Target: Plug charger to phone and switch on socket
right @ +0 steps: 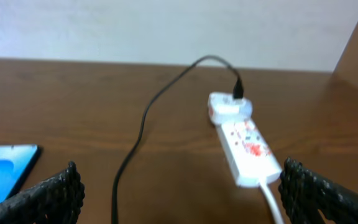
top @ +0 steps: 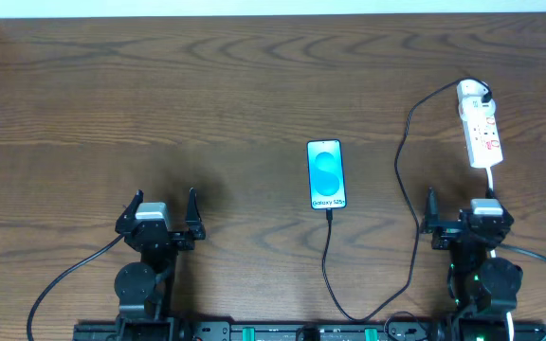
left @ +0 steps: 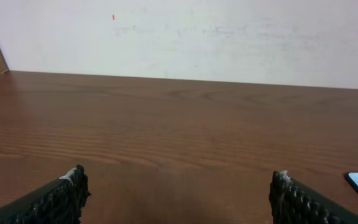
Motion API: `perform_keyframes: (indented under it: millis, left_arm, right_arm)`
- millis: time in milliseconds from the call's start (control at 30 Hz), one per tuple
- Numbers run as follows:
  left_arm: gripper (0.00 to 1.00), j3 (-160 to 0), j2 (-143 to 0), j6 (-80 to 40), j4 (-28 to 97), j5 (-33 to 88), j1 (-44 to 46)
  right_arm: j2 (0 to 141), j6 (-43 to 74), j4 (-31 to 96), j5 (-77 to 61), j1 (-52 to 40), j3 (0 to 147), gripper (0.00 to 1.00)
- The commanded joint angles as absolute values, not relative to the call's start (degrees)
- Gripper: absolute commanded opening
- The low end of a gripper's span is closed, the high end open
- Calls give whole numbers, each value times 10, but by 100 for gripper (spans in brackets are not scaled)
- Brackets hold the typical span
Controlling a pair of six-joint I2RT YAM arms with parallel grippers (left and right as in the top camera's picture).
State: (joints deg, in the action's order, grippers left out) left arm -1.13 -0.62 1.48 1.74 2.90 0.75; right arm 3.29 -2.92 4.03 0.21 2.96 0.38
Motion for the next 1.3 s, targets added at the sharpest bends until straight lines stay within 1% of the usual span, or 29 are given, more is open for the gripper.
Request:
perform_keyframes:
  millis: [0,1267]
  left_arm:
    - [94,-2,-2,13,40,28,4]
    - [94,-2,-2,13,40,28,4]
  right_arm:
    - [2,-24,41,20,25,3,99]
    - [3,2,41,27,2,3,99]
